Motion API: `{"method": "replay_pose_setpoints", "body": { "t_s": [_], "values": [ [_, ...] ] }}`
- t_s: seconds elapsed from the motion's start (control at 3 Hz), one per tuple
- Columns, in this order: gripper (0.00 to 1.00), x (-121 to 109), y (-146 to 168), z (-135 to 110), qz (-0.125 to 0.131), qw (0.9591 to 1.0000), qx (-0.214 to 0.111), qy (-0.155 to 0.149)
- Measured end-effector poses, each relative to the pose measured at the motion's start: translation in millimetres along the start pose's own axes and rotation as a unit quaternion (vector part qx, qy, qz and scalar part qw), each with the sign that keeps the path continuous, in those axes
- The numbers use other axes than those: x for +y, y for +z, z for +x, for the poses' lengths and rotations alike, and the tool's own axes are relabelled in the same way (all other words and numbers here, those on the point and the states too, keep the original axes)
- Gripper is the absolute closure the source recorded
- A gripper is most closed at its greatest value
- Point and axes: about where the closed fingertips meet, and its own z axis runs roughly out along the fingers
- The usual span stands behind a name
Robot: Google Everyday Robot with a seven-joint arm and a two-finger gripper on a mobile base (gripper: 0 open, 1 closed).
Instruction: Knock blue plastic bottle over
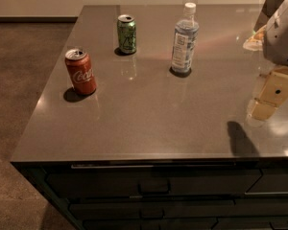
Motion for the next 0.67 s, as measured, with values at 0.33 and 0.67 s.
{"method": "replay_pose_setpoints", "body": {
  "t_s": [0.33,0.67],
  "values": [
    [0.0,0,0,0,0.0,1.0,0.0,0.0],
    [0.0,-16,6,-5,0.002,1.0,-0.008,0.005]
  ]
}}
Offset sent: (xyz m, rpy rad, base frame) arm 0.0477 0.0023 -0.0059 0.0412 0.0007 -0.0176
